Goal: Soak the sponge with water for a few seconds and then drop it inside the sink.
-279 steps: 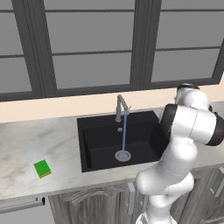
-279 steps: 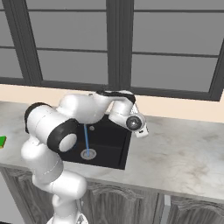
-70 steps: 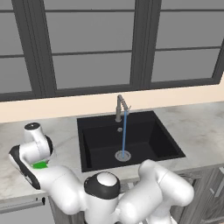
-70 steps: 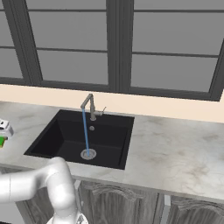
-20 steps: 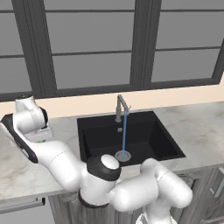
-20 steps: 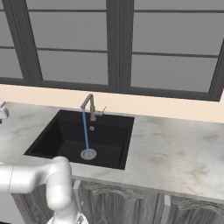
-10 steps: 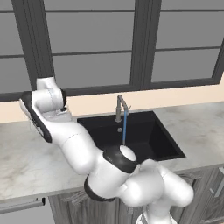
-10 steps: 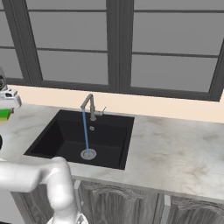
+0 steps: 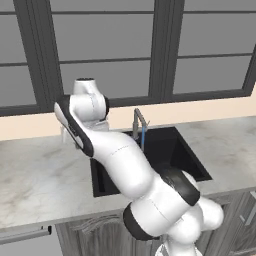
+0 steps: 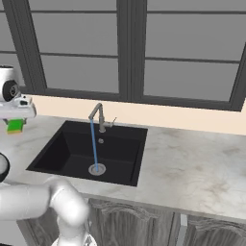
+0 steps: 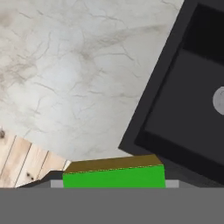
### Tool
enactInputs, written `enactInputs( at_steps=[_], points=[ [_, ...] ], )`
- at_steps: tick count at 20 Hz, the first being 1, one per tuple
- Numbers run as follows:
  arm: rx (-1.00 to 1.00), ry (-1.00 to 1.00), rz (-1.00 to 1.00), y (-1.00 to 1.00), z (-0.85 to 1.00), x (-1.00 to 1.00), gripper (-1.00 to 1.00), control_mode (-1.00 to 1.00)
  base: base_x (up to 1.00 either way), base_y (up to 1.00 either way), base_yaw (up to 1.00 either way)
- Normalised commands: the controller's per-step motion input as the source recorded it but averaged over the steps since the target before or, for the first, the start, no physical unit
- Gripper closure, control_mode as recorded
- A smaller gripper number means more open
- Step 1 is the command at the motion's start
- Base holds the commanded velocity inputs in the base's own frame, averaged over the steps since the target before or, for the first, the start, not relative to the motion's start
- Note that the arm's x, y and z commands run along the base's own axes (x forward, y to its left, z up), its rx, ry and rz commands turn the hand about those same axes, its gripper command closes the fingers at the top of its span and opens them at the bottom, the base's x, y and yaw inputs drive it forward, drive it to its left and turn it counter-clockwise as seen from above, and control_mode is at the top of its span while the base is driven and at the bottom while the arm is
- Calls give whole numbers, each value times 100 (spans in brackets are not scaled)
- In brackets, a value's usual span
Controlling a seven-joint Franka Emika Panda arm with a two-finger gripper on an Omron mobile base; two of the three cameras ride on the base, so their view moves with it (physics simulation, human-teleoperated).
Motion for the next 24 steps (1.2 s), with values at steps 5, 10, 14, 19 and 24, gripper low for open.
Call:
enactInputs(
  at_steps=[5,10,14,19,24],
  points=[
    [3,-17,8,-84,0,-47,100,-100,0,0,0],
    [0,-16,7,-79,0,-34,100,-100,0,0,0],
    [0,-11,6,-65,0,-18,100,-100,0,0,0],
    [0,-1,10,-39,0,-2,100,-100,0,0,0],
    [0,0,16,-2,1,0,100,-100,0,0,0]
  ],
)
